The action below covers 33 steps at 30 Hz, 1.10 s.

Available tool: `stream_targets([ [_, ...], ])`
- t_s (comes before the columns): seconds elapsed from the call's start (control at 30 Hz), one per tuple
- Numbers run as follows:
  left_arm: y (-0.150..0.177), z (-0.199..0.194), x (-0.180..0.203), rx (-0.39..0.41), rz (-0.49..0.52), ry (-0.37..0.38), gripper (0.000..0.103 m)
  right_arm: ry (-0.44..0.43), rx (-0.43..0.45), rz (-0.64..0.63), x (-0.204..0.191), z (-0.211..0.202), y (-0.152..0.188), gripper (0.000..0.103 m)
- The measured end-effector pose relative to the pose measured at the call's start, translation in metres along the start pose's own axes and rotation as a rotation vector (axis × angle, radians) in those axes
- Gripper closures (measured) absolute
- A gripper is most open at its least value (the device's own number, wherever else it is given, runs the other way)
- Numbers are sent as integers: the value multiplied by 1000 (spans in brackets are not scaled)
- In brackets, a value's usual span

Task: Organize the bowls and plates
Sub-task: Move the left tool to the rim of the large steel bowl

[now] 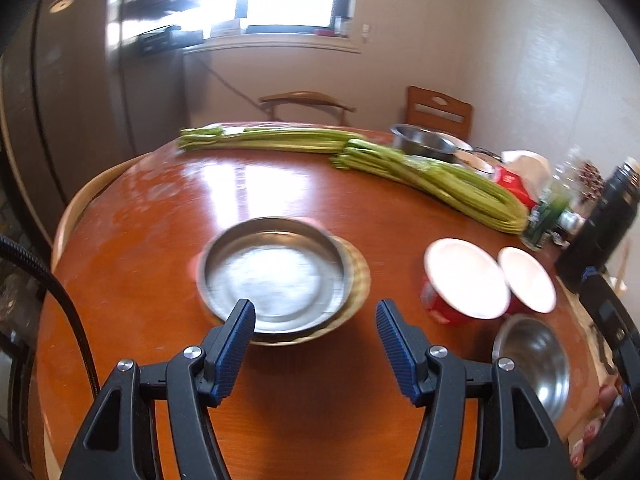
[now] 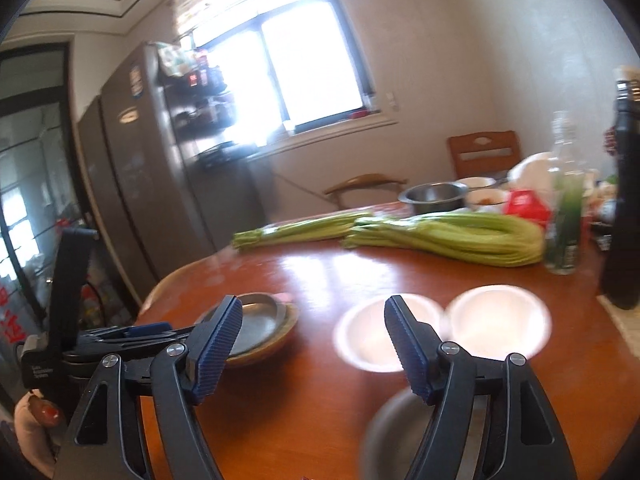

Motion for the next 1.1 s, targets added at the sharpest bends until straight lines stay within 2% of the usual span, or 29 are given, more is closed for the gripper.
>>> stream_targets([
  [0.17,11,5,46,-43,56,84,40,105,-2,4,44,-22,6,28],
  [0.43,39,19,95,-120,120,151,40,225,-76,50,104,-43,30,28],
  [0.6,50,25,109,-151,135,174,40,249,-145,89,126,-46,52,28],
  [0.7,58,33,114,-183,137,181,40,231,-208,110,131,-43,69,28],
  [0.93,82,45,130,-241,184,213,40,224,-308,82,123,-35,105,28],
  [1.1,96,54,141,-276,213,216,40,213,-341,98,122,-30,124,28],
])
Point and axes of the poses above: each gripper's, at about its wrist camera, not at the fingertips, and z roughly the way its jaws point, x to its right, y to its underside, the point moved 9 cm from there along z, roughly the way its jaws point, and after that the axes turned 11 degrees about -z, right-handed, at the moved point
